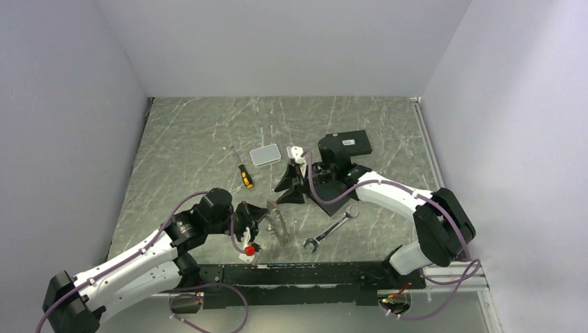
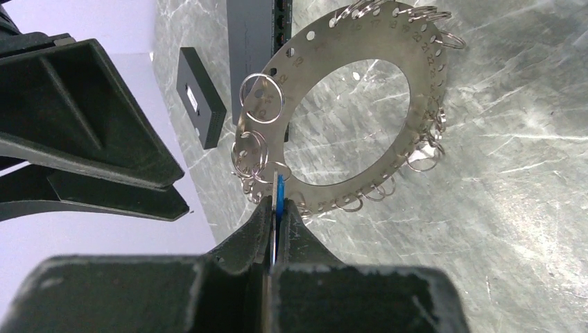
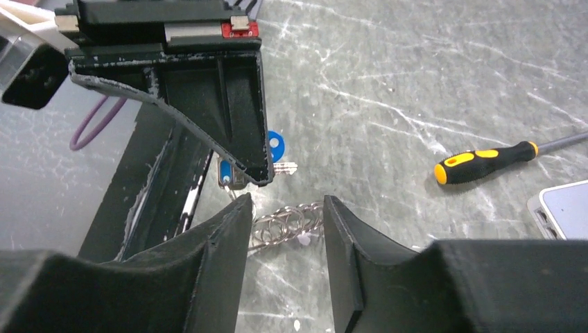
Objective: Remove the keys from the keyring
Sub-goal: Remove the key from the keyring.
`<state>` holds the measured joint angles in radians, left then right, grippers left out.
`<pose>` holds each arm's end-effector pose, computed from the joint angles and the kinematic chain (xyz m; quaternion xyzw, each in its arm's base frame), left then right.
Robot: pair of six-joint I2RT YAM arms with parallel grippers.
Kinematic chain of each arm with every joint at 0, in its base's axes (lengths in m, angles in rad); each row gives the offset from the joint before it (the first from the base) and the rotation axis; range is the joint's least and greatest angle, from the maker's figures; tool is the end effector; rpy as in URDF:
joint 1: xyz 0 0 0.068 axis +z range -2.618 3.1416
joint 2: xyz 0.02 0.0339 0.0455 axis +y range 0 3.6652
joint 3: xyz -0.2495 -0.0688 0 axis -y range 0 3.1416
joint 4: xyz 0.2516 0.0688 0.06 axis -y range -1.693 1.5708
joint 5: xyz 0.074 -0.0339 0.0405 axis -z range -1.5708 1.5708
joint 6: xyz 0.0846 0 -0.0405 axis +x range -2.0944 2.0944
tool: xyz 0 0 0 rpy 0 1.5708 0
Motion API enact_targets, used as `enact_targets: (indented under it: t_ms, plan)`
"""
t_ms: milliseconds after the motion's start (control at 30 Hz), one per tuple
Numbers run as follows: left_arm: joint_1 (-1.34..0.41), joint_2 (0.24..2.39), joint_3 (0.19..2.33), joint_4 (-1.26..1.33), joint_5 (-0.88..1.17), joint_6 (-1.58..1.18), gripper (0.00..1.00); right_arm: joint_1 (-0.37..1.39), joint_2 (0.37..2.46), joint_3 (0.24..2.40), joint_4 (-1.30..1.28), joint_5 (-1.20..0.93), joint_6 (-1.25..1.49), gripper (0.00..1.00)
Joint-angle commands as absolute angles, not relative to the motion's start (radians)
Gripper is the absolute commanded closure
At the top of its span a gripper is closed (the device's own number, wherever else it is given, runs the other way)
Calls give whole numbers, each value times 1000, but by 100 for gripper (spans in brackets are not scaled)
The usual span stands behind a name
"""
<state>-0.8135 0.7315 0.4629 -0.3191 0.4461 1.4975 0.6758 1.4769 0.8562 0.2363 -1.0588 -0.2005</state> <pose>0.1232 -0.1834 0.1879 0.8288 0.2514 -0.0293 0.4990 0.2216 0.2722 0.2211 -0.5593 0.5283 0.5206 0.3704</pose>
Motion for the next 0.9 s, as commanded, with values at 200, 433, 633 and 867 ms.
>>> enact_targets:
  t_ms: [200,433,633,867]
  plan:
    - [-818,728,510,-321,490,1605,100,710,1459,1084,-420,-1019,-774,52]
    - [-818,740,537,-329,503,1660,100,747,1499,1209,-615,-945,-965,52]
    - [-818,748,548,-333,525,1695,100,803,1544,1270,-668,-896,-1039,53]
    - [-818,738,553,-352,534,1709,100,847,1592,1311,-756,-854,-1155,55]
